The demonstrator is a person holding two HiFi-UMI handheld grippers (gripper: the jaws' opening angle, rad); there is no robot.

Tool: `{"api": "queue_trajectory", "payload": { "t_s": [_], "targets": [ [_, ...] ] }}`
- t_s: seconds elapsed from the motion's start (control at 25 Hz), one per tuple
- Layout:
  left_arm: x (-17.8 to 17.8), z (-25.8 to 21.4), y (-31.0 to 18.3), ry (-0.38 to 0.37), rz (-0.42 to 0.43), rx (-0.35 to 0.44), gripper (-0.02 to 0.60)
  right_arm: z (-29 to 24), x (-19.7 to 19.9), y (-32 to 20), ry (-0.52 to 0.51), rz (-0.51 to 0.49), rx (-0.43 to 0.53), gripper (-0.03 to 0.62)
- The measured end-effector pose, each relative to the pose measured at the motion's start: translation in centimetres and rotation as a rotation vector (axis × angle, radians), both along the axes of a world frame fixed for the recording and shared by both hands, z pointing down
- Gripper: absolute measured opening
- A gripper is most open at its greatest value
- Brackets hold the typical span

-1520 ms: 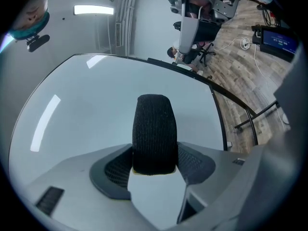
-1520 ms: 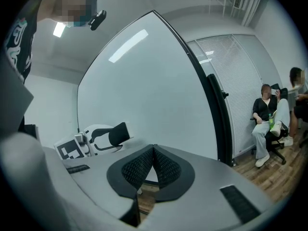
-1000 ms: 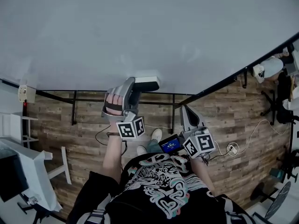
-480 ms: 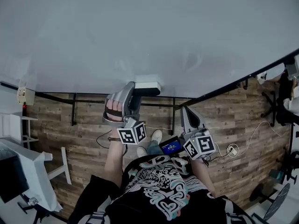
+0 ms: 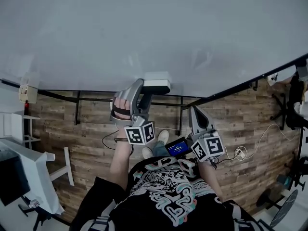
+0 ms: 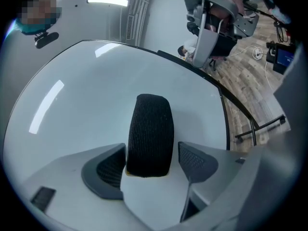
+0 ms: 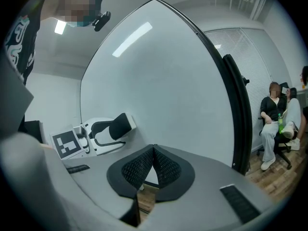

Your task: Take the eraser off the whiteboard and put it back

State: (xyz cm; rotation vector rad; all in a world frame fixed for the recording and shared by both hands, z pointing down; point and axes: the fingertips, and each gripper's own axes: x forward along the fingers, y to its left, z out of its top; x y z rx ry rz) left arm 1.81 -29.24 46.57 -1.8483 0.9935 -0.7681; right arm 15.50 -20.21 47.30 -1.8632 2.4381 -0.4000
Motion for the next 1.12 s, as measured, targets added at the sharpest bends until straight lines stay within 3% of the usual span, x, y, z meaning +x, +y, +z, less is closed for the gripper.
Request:
{"api": "queue_trajectory", "payload": {
  "t_s": [0.64,0.88,0.96,1.12],
  "targets": [
    [0.0,0.7,1.2,0.028,0.028,-0.048,0.420,-0.2,-0.4,1.5,0.009,0.022,-0.008,0.026],
    [-0.8,1.3,2.0,0.032,0.027,-0.046,0.420,0.1,-0.7,1.7,0.014,0.023,-0.007,0.026],
    [-1.2,1.4,2.7,0.065,0.027,-0.065,0.420,0.1,-0.8,2.0,0.011,0.025,-0.006,0.026],
    [-1.9,1.0,4.2,0.217,0.036,-0.133,0.420,0.0,-1.2,2.3,0.010,0.033,-0.005,0.026]
  ]
}}
